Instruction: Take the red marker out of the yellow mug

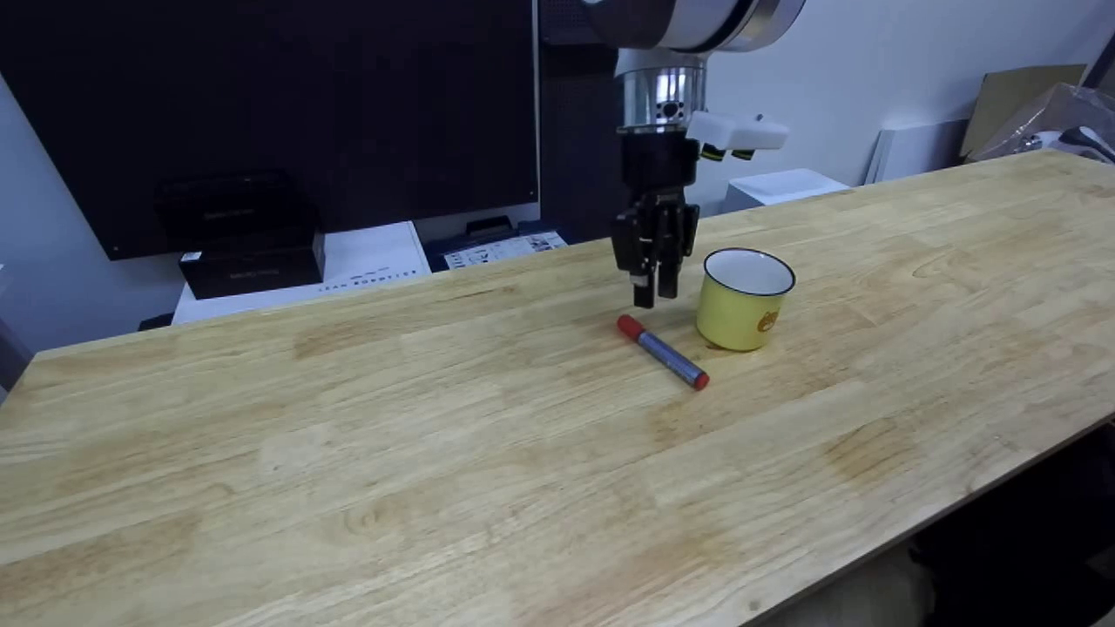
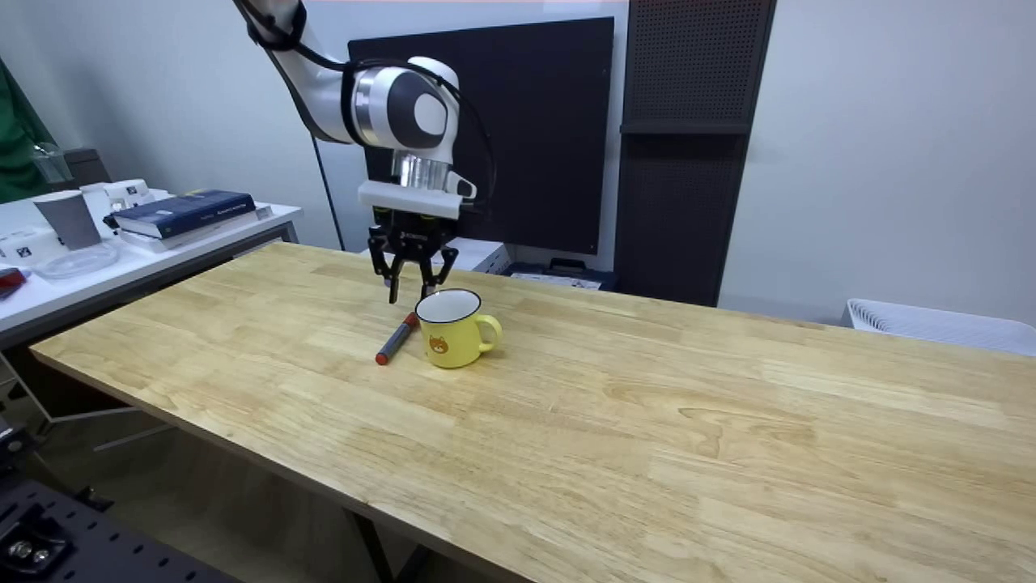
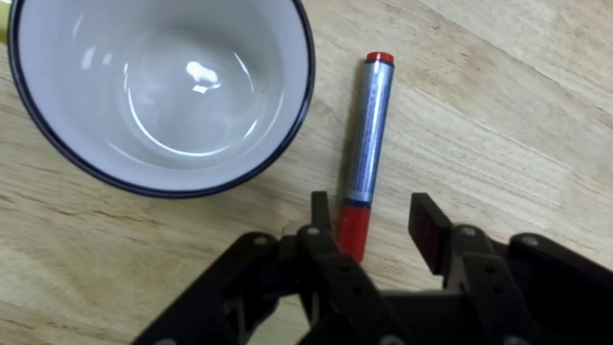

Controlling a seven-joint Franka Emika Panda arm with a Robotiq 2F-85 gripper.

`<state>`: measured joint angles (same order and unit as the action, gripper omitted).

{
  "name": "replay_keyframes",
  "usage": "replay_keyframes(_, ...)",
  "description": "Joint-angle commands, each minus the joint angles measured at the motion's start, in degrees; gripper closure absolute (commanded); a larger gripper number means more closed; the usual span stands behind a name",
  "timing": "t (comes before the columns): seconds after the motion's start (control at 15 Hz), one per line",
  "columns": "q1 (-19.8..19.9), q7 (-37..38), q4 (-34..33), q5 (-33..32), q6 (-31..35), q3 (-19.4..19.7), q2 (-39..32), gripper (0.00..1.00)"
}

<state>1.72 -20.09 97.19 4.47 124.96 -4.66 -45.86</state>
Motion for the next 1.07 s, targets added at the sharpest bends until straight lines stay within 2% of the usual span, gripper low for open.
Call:
replay_keyframes(0.0, 0.51, 1.32, -3.38, -0.55, -2.36, -0.48, -1.63, 0.2)
replay_keyframes(0.13, 0.17, 1.33, -3.36, -1.15, -1.75, -0.22, -1.49, 0.06)
replay_keyframes(0.27, -1.11, 2.03, -2.89, -3.39, -0.12, 0.86, -0.82, 0.0)
replay_keyframes(0.67, -6.95, 6.78, -0.42, -17.46, 9.6, 5.75, 1.41, 0.0)
replay_keyframes(0.8, -7.46, 8.34, 0.1, -18.97, 12.78, 5.97, 1.75, 0.0)
replay_keyframes(1.0, -5.81, 7.56, 0.84, -16.28, 14.79, 3.72, 2.52, 0.0)
